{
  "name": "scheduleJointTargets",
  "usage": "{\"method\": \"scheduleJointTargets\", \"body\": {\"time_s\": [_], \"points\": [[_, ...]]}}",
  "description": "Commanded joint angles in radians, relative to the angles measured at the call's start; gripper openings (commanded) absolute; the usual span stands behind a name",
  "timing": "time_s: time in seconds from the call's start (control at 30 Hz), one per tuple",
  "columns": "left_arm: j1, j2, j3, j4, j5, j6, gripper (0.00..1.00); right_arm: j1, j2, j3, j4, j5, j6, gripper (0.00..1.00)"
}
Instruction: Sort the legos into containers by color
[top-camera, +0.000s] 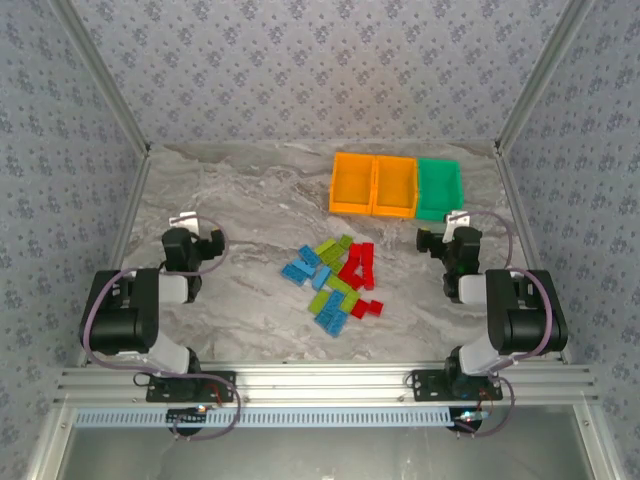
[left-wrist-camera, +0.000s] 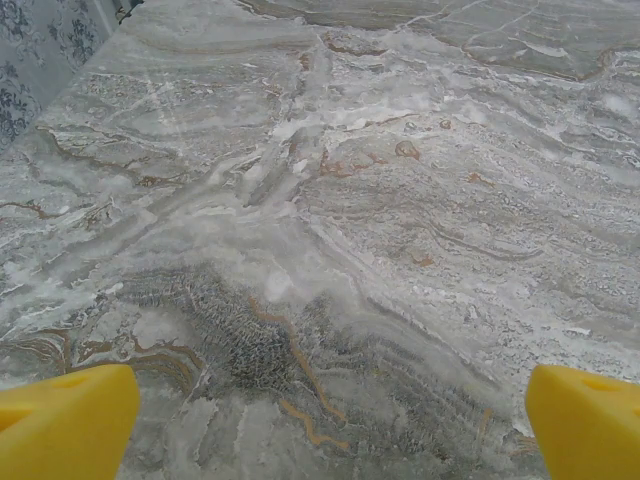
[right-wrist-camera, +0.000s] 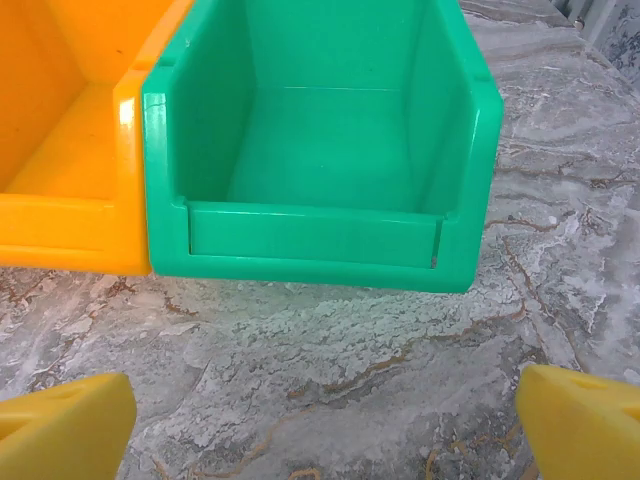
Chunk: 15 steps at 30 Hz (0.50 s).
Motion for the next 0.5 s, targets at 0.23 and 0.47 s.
{"method": "scheduleJointTargets", "body": {"time_s": [0.23, 0.47], "points": [[-0.003, -0.002, 0.023, 0.024, 0.020, 0.011, 0.99, -0.005, 0.000, 0.020, 0.000, -0.006, -0.020, 1.00], [-0.003, -0.001, 0.024, 0.024, 0.020, 0.011, 0.99, -0.010, -0.001, 0.018, 0.001, -0.019, -0.017, 1.00]]}}
